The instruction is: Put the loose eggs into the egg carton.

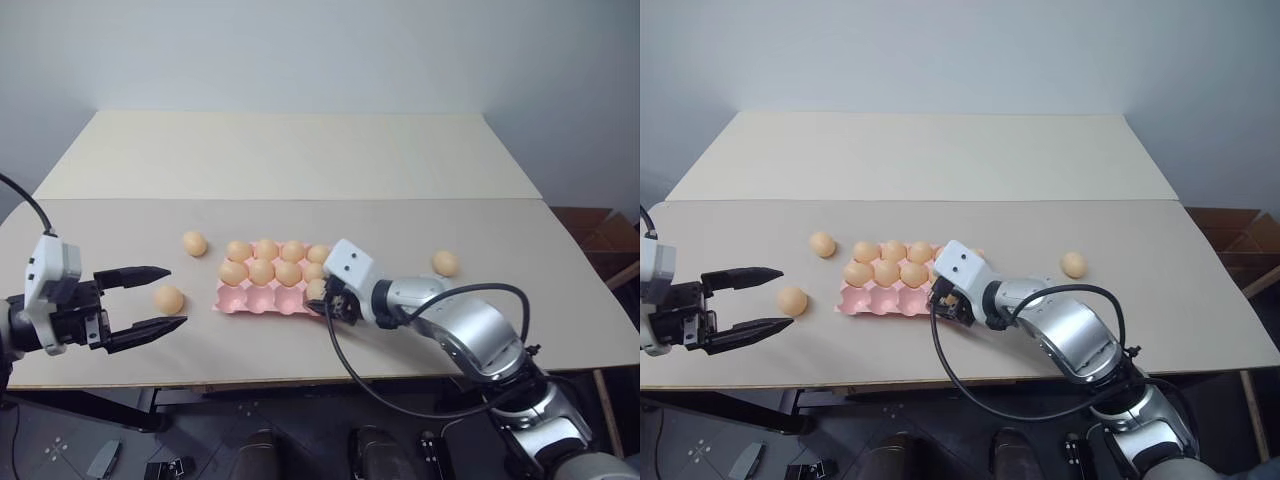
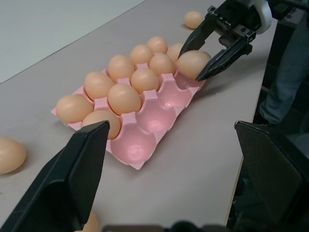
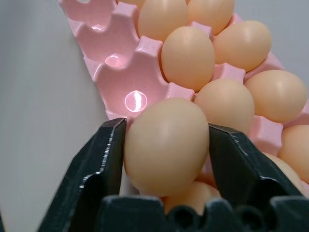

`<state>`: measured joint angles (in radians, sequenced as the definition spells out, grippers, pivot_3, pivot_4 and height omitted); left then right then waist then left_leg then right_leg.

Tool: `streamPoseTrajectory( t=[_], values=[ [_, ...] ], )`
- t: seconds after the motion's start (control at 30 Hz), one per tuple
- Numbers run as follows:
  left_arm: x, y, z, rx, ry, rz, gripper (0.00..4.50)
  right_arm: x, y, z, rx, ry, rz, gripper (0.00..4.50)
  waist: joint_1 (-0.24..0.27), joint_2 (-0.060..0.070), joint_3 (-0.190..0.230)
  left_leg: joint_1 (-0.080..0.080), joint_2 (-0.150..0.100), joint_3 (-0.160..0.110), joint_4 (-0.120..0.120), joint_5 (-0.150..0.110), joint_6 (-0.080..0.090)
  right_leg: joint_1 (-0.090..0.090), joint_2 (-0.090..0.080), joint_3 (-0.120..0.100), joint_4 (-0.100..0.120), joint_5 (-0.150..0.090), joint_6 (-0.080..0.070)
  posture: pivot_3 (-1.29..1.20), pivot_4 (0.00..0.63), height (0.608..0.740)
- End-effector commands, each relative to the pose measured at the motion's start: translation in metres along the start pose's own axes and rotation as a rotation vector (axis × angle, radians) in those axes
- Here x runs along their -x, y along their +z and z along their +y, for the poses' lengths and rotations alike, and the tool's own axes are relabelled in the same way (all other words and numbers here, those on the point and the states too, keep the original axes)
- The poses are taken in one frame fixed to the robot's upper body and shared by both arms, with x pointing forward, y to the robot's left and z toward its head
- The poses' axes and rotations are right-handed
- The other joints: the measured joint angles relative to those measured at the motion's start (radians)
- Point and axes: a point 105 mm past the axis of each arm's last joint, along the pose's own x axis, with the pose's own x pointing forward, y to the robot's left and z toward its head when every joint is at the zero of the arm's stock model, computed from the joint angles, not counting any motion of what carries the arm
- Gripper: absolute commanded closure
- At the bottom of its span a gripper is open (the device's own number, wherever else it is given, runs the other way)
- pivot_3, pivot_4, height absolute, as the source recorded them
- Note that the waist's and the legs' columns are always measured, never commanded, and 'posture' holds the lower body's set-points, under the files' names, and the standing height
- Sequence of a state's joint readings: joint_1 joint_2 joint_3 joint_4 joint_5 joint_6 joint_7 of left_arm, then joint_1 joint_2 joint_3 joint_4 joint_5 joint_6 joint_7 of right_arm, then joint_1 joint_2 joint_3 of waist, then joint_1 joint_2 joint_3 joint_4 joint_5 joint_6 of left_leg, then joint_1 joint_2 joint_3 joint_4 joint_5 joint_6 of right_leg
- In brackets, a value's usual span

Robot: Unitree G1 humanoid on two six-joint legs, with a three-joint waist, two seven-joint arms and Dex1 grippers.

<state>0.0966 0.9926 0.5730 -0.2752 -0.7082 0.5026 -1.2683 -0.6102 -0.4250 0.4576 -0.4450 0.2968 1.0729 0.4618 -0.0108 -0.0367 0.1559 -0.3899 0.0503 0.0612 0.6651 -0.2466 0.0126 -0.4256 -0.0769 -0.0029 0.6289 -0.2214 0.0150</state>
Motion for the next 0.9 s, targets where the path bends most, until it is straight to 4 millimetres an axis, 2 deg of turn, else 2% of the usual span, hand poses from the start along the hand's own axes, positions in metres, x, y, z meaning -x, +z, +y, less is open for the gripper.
streamPoseTrajectory(
  t=[0.03, 0.07, 0.17, 0.27, 0.33, 0.43, 0.5, 0.6, 0.73, 0.83, 0.9],
  values=[
    [0.001, 0.011, -0.001, -0.048, 0.000, -0.011, 0.00, 0.015, 0.029, -0.013, 0.031, -0.067, -0.111, 0.21, -0.002, 0.000, 0.000, 0.000, 0.000, 0.000, 0.000, 0.000, 0.000, 0.000, 0.000, 0.000, 0.000, 0.000, 0.000, 0.00, 0.150, 0.740],
    [0.002, 0.011, -0.001, -0.049, -0.002, -0.010, 0.00, 0.023, 0.034, -0.016, 0.022, -0.075, -0.133, 0.04, -0.002, 0.000, 0.000, 0.000, 0.000, 0.000, 0.000, 0.000, 0.000, 0.000, 0.000, 0.000, 0.001, 0.000, 0.000, 0.00, 0.150, 0.740],
    [0.001, 0.011, 0.000, -0.049, -0.004, -0.010, 0.00, 0.044, 0.040, -0.025, 0.023, -0.107, -0.163, 0.04, 0.000, 0.000, 0.000, -0.001, 0.000, 0.000, 0.000, 0.000, 0.000, -0.001, 0.000, 0.000, 0.000, 0.000, 0.000, 0.00, 0.150, 0.740],
    [0.004, 0.010, 0.000, -0.044, -0.005, -0.006, 0.00, 0.088, 0.038, -0.033, 0.015, -0.105, -0.215, 0.04, 0.007, 0.000, 0.000, -0.001, 0.000, 0.000, 0.000, 0.000, 0.000, 0.000, -0.001, -0.001, -0.001, 0.000, 0.000, 0.00, 0.150, 0.740],
    [0.008, 0.010, 0.003, -0.026, 0.006, -0.023, 0.00, 0.116, 0.030, -0.040, 0.029, -0.109, -0.234, 0.04, 0.015, 0.000, 0.000, -0.001, 0.000, -0.001, 0.000, 0.000, 0.000, 0.001, -0.001, -0.002, -0.003, 0.000, 0.000, 0.00, 0.150, 0.740],
    [0.013, 0.008, 0.008, 0.006, 0.037, -0.042, 0.00, 0.142, 0.009, -0.046, 0.023, -0.105, -0.237, 0.04, 0.017, 0.000, 0.000, -0.001, 0.000, 0.000, 0.000, 0.000, 0.000, 0.001, -0.001, -0.001, -0.003, -0.001, 0.000, 0.00, 0.150, 0.740],
    [0.017, -0.001, 0.010, 0.026, 0.053, -0.013, 0.00, 0.158, -0.014, -0.049, 0.006, -0.098, -0.227, 0.04, 0.016, 0.000, 0.000, 0.001, 0.000, 0.000, 0.000, 0.000, 0.000, 0.002, 0.000, -0.001, -0.002, -0.002, 0.002, 0.00, 0.150, 0.740],
    [0.020, -0.005, 0.009, 0.034, 0.056, 0.002, 0.00, 0.167, -0.040, -0.057, -0.003, -0.159, -0.177, 0.04, 0.008, 0.000, 0.000, 0.002, 0.001, 0.001, 0.000, 0.000, 0.000, 0.002, 0.000, 0.000, -0.002, -0.004, 0.005, 0.00, 0.150, 0.740],
    [0.022, -0.005, 0.007, 0.034, 0.066, 0.000, 0.00, 0.180, -0.077, -0.066, -0.104, -0.264, -0.098, 0.04, 0.007, 0.000, 0.000, 0.002, 0.000, 0.001, 0.000, 0.000, 0.000, 0.002, 0.000, 0.001, -0.001, -0.004, 0.005, 0.00, 0.150, 0.740],
    [0.022, -0.005, 0.006, 0.033, 0.073, 0.002, 0.00, 0.183, -0.093, -0.072, -0.175, -0.335, -0.040, 0.04, 0.006, 0.000, 0.000, 0.002, 0.000, 0.001, 0.000, 0.000, 0.000, 0.002, 0.000, 0.001, -0.001, -0.003, 0.004, 0.00, 0.150, 0.740],
    [0.022, -0.005, 0.006, 0.032, 0.076, 0.002, 0.00, 0.184, -0.097, -0.074, -0.211, -0.369, -0.023, 0.04, 0.005, 0.000, 0.000, 0.002, 0.000, 0.001, 0.000, 0.000, 0.000, 0.001, 0.000, 0.002, -0.001, -0.003, 0.002, 0.00, 0.150, 0.740]
  ],
)
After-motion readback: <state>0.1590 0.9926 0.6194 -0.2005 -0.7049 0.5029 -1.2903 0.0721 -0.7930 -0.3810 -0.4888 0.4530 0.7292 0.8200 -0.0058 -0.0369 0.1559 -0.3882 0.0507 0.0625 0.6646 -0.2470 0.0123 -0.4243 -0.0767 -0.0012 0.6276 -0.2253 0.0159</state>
